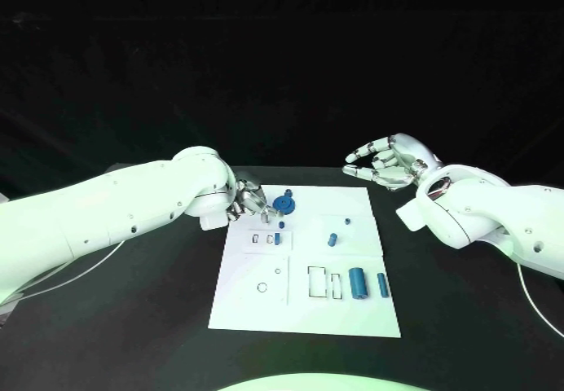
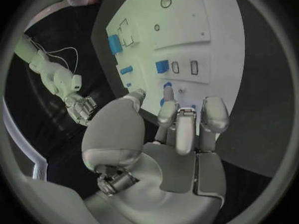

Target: Assemble the parts on the task board

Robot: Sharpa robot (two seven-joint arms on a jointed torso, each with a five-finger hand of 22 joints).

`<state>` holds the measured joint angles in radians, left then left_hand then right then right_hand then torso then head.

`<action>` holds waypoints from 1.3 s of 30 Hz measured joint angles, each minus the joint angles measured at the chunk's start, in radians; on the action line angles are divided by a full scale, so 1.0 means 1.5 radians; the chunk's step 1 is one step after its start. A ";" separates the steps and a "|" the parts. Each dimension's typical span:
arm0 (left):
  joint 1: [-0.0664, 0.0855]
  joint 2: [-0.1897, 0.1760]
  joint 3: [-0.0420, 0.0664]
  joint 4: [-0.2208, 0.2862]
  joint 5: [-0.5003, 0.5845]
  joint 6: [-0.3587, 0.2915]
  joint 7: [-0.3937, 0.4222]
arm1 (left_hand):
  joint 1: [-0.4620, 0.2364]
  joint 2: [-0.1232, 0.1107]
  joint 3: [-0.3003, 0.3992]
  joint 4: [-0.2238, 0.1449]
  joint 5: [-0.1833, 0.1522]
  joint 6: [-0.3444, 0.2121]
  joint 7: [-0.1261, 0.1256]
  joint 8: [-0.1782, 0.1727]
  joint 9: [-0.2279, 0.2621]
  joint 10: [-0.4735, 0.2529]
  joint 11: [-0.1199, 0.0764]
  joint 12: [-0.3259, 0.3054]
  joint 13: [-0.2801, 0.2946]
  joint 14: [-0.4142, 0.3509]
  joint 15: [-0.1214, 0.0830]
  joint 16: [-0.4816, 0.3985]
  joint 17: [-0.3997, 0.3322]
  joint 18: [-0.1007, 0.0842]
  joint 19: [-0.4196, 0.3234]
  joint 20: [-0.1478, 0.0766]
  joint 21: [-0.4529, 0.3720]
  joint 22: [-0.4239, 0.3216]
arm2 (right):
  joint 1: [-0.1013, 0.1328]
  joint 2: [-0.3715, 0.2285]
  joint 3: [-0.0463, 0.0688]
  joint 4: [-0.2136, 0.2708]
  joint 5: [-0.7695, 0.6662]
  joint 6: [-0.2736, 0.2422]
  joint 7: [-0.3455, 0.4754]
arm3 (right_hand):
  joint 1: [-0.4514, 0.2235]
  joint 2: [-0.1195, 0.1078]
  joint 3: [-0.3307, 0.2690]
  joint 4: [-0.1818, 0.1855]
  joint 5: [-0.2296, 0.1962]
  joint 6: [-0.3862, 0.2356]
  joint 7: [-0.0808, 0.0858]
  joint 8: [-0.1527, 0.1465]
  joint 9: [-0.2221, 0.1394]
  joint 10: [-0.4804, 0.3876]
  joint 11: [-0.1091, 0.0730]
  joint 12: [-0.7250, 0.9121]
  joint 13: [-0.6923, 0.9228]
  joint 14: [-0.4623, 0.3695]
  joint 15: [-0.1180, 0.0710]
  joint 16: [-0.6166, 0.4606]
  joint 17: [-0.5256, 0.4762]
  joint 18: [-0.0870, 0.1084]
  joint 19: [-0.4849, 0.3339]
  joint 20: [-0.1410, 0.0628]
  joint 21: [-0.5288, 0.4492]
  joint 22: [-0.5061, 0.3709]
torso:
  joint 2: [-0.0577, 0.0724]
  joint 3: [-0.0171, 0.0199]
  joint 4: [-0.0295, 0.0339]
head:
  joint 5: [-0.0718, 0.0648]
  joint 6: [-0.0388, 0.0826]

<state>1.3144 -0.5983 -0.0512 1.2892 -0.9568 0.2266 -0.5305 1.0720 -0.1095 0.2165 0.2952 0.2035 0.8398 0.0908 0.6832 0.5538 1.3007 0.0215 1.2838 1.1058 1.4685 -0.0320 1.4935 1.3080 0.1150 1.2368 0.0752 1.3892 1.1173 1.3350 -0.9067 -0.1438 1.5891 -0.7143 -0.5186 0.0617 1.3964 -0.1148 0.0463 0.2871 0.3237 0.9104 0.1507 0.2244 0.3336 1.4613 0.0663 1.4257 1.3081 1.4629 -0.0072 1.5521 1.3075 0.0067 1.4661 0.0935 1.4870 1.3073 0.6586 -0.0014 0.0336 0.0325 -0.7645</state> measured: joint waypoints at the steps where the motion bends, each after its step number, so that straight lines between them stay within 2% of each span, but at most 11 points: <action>1: 0.000 0.004 -0.001 -0.004 -0.002 0.006 -0.003 | -0.003 0.003 0.000 0.000 -0.005 -0.003 0.003 0.000 0.001 0.000 0.000 0.000 -0.002 0.000 0.000 0.000 0.000 0.000 0.000 0.000 0.000 -0.002 | 0.000 0.000 0.000 0.000 0.000 0.000 -0.001 | 0.000 0.000 0.000 0.000 0.000 0.000 0.000 0.000 0.000 0.000 0.000 0.000 0.000 0.000 0.000 0.000 0.000 0.000 0.000 0.000 0.000 0.000 | 0.000 0.0000 0.0000 | 0.000 0.000; 9: 0.001 0.028 -0.010 -0.027 -0.013 0.041 -0.021 | -0.003 0.003 -0.004 0.000 -0.007 -0.007 0.003 0.000 0.002 -0.005 0.000 -0.004 -0.005 0.000 0.000 -0.003 0.000 0.000 -0.003 0.002 0.000 -0.006 | 0.000 0.001 0.000 -0.004 -0.001 0.002 -0.009 | 0.000 0.000 0.000 0.000 0.000 0.000 0.000 0.000 0.000 0.000 0.000 -0.003 0.000 0.000 0.000 -0.003 0.000 0.000 0.000 0.000 -0.004 0.001 | 0.000 -0.0012 0.0010 | -0.003 -0.003; 16: 0.001 0.046 -0.016 -0.040 -0.013 0.062 -0.029 | -0.003 0.003 -0.004 0.000 -0.010 -0.009 0.005 -0.003 0.002 -0.005 0.000 -0.004 -0.005 0.000 0.000 -0.003 0.000 0.000 -0.003 0.002 0.000 -0.008 | 0.000 0.004 0.000 -0.007 -0.004 0.004 -0.017 | 0.000 0.000 0.000 0.000 0.000 0.000 0.000 0.000 0.000 0.000 0.000 -0.003 0.000 0.000 0.000 -0.003 0.000 0.000 0.000 0.000 -0.007 0.000 | 0.001 -0.0012 0.0009 | -0.005 -0.006; 26: 0.001 0.062 -0.021 -0.051 -0.013 0.078 -0.034 | 0.000 0.005 -0.004 0.000 -0.010 -0.014 0.005 -0.005 0.006 -0.010 0.005 -0.004 -0.007 0.000 0.000 -0.003 0.000 0.000 -0.008 0.002 0.000 -0.012 | 0.000 0.006 0.000 -0.009 -0.010 0.008 -0.024 | 0.000 0.000 0.000 0.000 0.000 0.000 0.000 0.000 0.000 -0.002 0.002 -0.003 0.000 0.000 0.000 -0.003 0.000 0.000 0.000 0.000 -0.009 0.000 | 0.000 -0.0008 0.0012 | -0.006 -0.009; 39: -0.001 0.076 -0.026 -0.061 -0.011 0.095 -0.035 | 0.005 0.011 -0.004 0.000 -0.010 -0.014 0.005 -0.008 0.008 -0.010 0.005 -0.006 -0.008 0.000 0.000 -0.003 0.000 0.000 -0.010 0.005 -0.003 -0.013 | 0.000 0.011 0.000 -0.010 -0.015 0.013 -0.028 | 0.000 0.000 0.000 0.000 0.000 0.000 0.000 0.000 0.000 -0.005 0.000 -0.003 0.000 0.000 0.000 -0.003 0.000 0.000 0.000 0.000 -0.009 0.000 | 0.000 -0.0004 0.0009 | -0.006 -0.012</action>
<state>1.3129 -0.4847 -0.0899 1.1978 -0.9735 0.3689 -0.5834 1.0802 -0.0935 0.2111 0.2952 0.1892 0.8187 0.0981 0.6713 0.5661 1.2863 0.0288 1.2742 1.0938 1.4685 -0.0319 1.4896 1.3076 0.1153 1.2219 0.0823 1.3854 1.0983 1.3355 -0.8898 -0.1439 1.5737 -0.7362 -0.4984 0.0192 1.3963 -0.1147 0.0462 0.2871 0.3236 0.9104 0.1506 0.2244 0.3331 1.4542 0.0663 1.4209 1.3077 1.4628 -0.0072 1.5482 1.3081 0.0067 1.4661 0.0935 1.4734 1.3077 0.6587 -0.0021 0.0349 0.0239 -0.7819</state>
